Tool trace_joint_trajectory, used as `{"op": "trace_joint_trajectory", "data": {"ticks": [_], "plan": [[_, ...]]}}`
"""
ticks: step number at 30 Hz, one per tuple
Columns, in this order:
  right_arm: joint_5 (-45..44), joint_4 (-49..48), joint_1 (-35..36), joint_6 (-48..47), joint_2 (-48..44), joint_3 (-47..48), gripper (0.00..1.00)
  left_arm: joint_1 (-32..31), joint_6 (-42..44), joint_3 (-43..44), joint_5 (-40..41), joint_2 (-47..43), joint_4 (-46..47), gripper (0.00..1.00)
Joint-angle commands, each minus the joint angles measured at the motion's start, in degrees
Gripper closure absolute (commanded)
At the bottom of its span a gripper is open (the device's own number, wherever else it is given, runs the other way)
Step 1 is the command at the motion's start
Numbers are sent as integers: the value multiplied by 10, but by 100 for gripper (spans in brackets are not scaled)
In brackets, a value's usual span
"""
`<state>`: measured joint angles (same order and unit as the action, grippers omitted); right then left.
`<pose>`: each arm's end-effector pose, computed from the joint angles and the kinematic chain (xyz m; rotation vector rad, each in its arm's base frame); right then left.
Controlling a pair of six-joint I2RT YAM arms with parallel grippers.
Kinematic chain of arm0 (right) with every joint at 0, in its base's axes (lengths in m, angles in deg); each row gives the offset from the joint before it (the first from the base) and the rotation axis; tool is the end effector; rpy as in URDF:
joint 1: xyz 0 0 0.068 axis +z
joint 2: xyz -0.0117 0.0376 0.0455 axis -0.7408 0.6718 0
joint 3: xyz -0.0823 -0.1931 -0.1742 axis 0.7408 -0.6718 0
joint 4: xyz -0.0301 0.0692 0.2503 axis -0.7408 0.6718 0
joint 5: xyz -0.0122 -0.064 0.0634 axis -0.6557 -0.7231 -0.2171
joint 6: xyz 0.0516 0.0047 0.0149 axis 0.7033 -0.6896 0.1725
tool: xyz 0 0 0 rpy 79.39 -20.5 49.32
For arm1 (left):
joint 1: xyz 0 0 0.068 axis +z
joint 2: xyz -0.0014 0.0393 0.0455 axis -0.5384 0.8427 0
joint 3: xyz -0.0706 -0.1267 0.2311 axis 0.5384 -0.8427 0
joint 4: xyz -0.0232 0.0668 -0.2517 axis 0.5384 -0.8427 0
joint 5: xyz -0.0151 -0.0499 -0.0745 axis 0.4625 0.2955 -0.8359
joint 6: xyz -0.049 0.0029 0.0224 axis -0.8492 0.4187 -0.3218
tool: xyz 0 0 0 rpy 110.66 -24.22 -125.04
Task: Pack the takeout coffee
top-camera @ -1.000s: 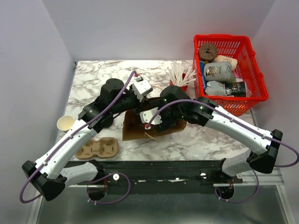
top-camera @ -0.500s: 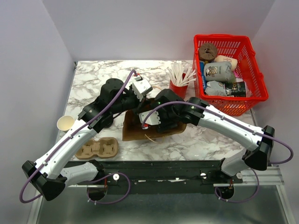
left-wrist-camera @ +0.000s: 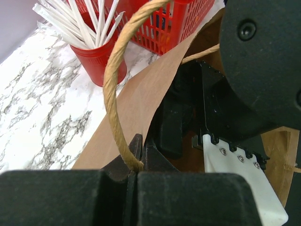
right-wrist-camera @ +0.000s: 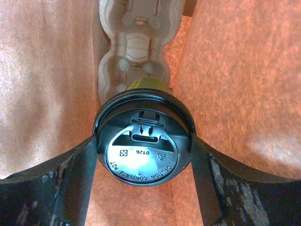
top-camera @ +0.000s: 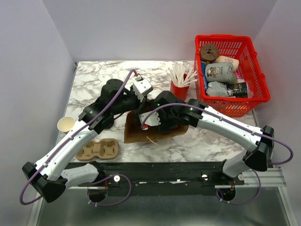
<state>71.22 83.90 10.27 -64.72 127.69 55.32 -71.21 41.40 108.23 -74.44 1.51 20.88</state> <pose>0.1717 0.2653 0.3352 -2.0728 1.4016 -0.1779 0.1767 -0.1572 0.4009 0.9498 1.7040 -0.7299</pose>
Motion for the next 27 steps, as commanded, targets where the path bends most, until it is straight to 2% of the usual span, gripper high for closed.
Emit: {"op": "trace_joint_trajectory", "data": {"ticks": [1,27], "plan": [[-5,-24,2,1,15,-9,99,-4,-19,16,-26,1,16,100],[-5,-77,-35,-36,49,-24,99,10,-22,17,-36,24,32,100]]}}
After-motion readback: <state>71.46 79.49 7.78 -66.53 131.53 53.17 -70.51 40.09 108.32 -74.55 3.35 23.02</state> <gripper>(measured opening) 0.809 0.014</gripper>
